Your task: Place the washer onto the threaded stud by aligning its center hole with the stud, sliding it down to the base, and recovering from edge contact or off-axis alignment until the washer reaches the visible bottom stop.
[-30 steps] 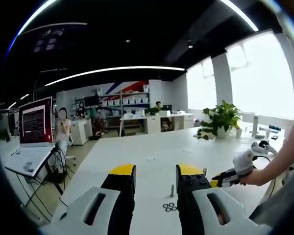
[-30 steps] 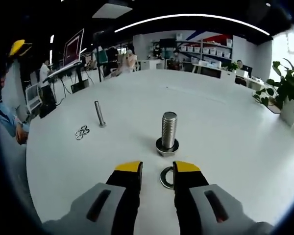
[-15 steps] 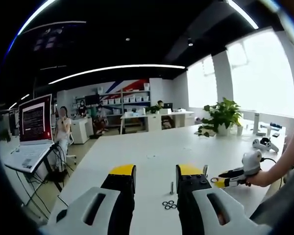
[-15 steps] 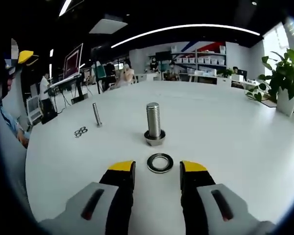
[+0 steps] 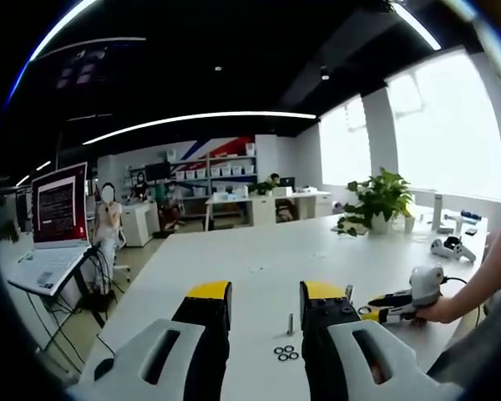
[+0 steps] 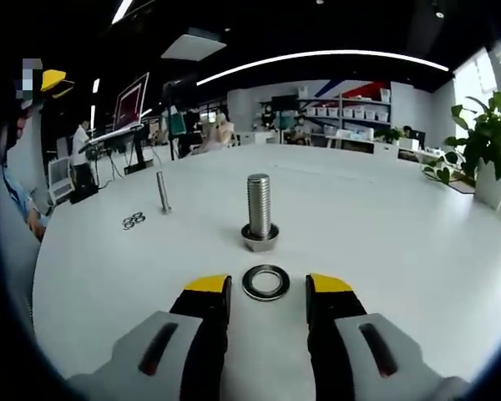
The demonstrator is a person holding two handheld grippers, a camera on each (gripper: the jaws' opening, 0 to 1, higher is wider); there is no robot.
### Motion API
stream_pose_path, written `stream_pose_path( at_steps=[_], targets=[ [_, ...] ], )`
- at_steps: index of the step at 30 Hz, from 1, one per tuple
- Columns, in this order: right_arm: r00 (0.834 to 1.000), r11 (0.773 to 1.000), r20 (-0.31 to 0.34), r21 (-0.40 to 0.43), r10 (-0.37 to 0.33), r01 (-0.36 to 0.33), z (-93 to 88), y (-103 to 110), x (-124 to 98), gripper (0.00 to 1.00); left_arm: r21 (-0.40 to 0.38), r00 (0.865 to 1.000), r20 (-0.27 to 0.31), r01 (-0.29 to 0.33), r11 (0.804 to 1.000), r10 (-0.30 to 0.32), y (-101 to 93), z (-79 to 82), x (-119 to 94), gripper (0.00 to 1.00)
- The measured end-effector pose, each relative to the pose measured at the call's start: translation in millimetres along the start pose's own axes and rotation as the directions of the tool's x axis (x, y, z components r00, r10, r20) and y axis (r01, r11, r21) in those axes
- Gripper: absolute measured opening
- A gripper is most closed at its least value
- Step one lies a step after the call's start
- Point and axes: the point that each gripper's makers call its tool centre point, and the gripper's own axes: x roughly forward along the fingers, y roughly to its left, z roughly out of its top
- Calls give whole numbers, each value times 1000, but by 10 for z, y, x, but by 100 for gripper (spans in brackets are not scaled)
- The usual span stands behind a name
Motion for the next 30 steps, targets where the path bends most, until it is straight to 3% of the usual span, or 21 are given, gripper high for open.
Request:
stream_pose_path(
  at_steps=[14,20,30],
  targets=[
    [999,1000,42,-22,15,-14,46,39,23,33,8,1000,-8,-9,1000,9,12,-18,-39,31],
    [998,999,50,-37,41,-39,36,100,29,26,10,1000,-13,-5,1000,5,-2,-29,-33,30],
    [998,999,53,-30,36,-34,46,86,30,25,16,1000,-17,-3,1000,3,6,-40,-16,30]
  ],
)
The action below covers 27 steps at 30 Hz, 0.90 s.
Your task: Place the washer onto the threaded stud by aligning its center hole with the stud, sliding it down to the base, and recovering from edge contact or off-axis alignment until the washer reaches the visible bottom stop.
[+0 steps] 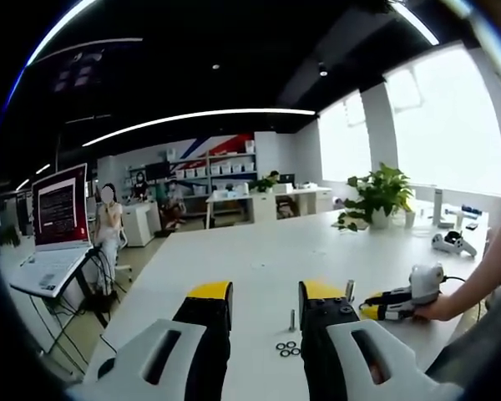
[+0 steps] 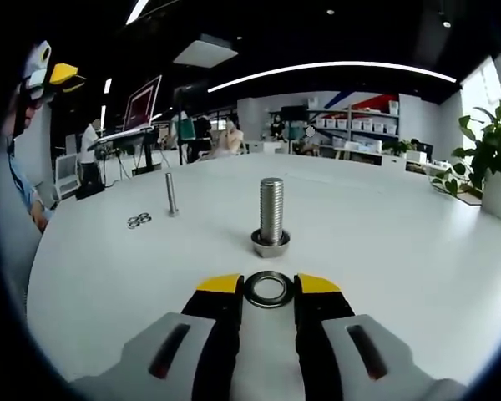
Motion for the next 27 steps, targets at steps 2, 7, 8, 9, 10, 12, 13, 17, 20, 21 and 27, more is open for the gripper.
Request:
stream_pose_path(
  at_steps=[2,7,8,9,10,12,13,17,20,21,27],
  targets=[
    [1000,1000,0,3,-3,3,0,-3,4,25,3,1000,1,1,1000,-1,-4,6,4,30],
    [1000,1000,-2,6,-12,12,4,8,-6,25,6,1000,-3,5,1000,-5,-13,-1,8,30],
    [1000,1000,-4,4,-13,13,5,13,-7,25,8,1000,-4,3,1000,-3,-5,-5,10,30],
    [1000,1000,-5,6,-12,12,5,9,-10,25,6,1000,-3,2,1000,-2,2,-4,9,30],
    [1000,1000,-6,5,-11,11,5,11,-11,25,4,1000,-3,1,1000,-1,5,-3,8,30],
    [1000,1000,-9,6,-10,10,3,9,-13,25,6,1000,-3,0,1000,0,13,-8,12,30],
    [1000,1000,-12,8,-9,9,3,8,-14,25,5,1000,-3,2,1000,-2,12,-9,13,30],
    [1000,1000,-20,-5,-8,8,1,16,-24,25,6,1000,-6,1,1000,-1,11,-21,13,30],
    [1000,1000,-15,-11,-4,4,22,27,-43,25,4,1000,-5,2,1000,-2,8,-22,18,30],
    [1000,1000,-17,-7,-4,4,23,27,-46,25,5,1000,-7,3,1000,-3,6,-25,19,30],
    [1000,1000,-12,-11,-18,18,41,-23,-56,25,4,1000,-5,4,1000,-4,13,-21,26,30]
  ],
)
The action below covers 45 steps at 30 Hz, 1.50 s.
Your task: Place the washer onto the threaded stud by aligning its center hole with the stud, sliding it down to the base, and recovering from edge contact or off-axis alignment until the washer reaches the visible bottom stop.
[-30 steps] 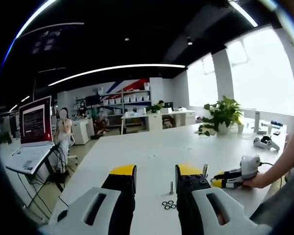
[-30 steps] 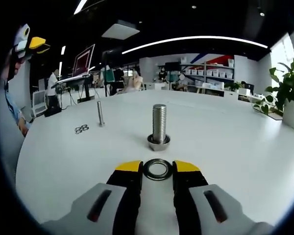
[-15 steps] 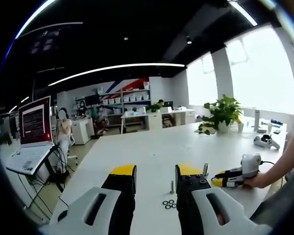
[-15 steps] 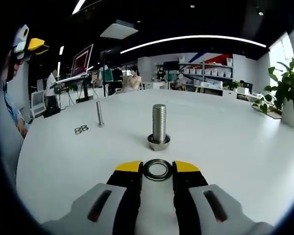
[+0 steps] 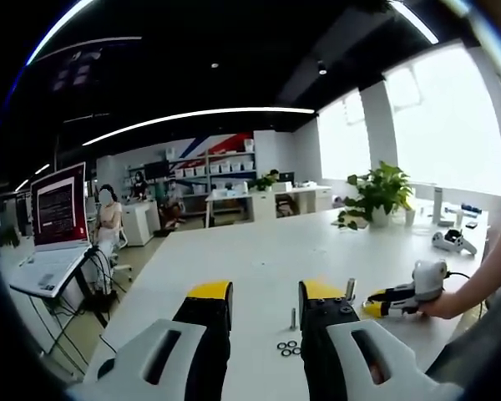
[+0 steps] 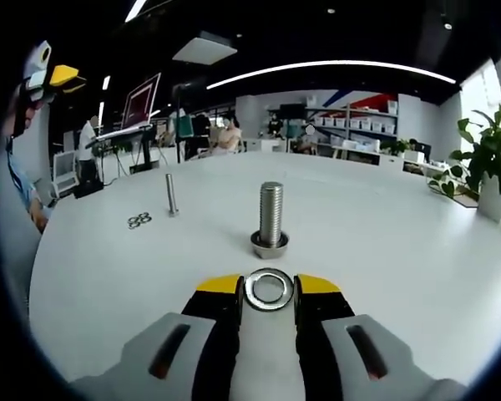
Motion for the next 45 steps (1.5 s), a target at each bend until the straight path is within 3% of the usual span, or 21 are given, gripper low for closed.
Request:
stream_pose_path(
  at_steps=[30,45],
  targets=[
    [999,999,35,-29,-29,30,189,-33,-46,25,-1,1000,12,-4,1000,4,26,39,17,30],
    [995,998,94,-55,-28,33,600,-35,-149,25,-11,1000,24,4,1000,-4,21,71,-17,30]
  ],
)
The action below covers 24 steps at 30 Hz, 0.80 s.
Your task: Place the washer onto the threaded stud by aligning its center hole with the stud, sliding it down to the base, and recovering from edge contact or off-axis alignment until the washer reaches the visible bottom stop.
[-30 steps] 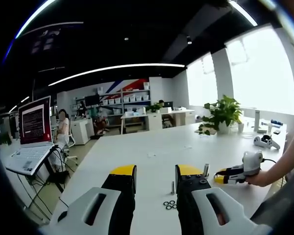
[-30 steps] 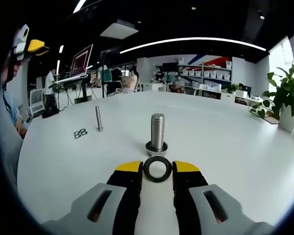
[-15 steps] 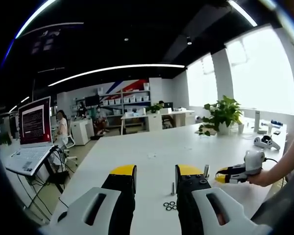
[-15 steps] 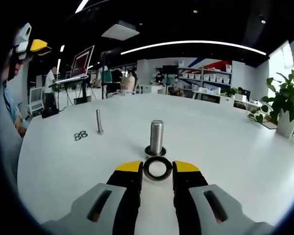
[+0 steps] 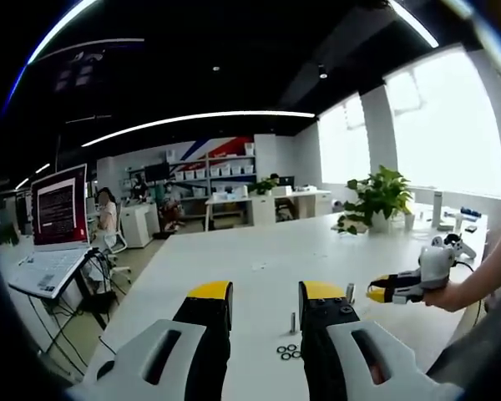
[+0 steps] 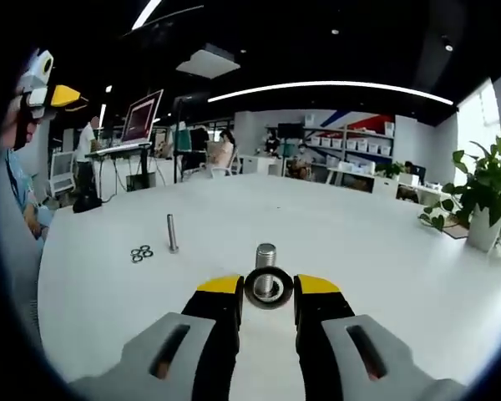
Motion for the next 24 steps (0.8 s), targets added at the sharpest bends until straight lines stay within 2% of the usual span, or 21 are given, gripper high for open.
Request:
stream_pose_path(
  at_steps=[9,24],
  targets=[
    [1000,1000,-8,-21,1,-1,226,-27,32,25,-3,1000,16,11,1000,-11,5,64,8,30],
    [996,998,-91,-55,15,-20,318,-41,194,25,-21,999,44,7,1000,-6,110,163,2,30]
  ],
)
